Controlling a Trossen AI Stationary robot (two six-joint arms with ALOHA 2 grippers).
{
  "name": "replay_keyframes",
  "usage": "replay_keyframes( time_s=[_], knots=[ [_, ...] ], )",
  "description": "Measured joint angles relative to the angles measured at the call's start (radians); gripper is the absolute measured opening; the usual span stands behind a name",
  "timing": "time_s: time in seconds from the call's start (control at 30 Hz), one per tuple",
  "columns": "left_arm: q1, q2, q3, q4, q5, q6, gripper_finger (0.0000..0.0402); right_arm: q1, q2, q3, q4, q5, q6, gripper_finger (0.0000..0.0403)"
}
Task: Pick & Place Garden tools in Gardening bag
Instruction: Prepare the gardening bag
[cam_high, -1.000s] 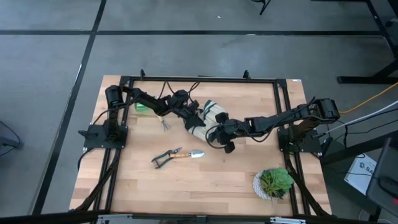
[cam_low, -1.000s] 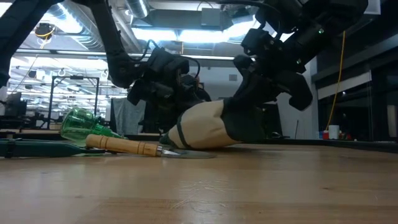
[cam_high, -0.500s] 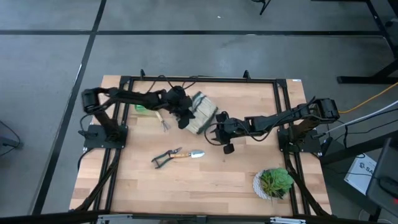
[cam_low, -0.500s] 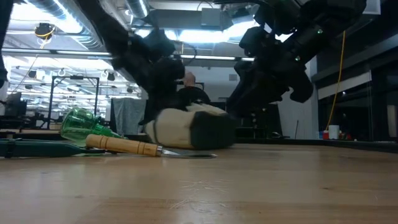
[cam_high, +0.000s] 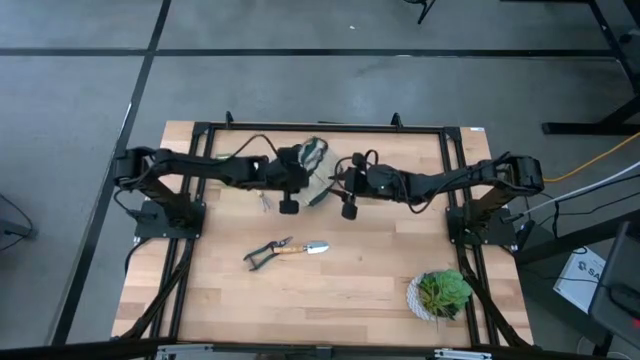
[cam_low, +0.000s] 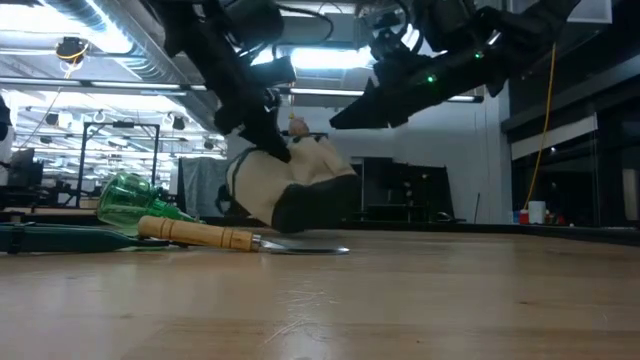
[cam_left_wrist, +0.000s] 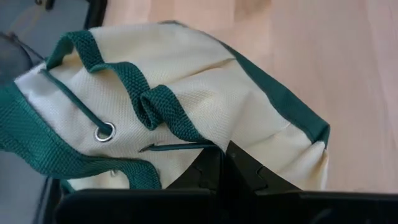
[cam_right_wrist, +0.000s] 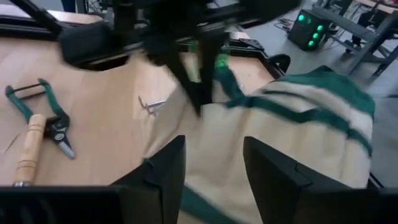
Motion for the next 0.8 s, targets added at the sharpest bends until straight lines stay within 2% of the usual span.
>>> replay_keyframes(
  time_s=[0.23,0.53,0.8],
  knots=[
    [-0.091,0.048,0.001,0.017,-0.192,0.126,0.0002,-0.003,0.000,0.000,-0.009,0.000,0.003,0.0165],
    [-0.191,0.109,0.001,0.054,-0.422,0.386,0.0002,-0.002,0.000,0.000,-0.019,0.000,0.049,0.0165],
    [-0.236,0.110,0.001,0.062,-0.551,0.506,0.0002,-0.003,0.000,0.000,-0.019,0.042,0.053,0.0165]
  ],
)
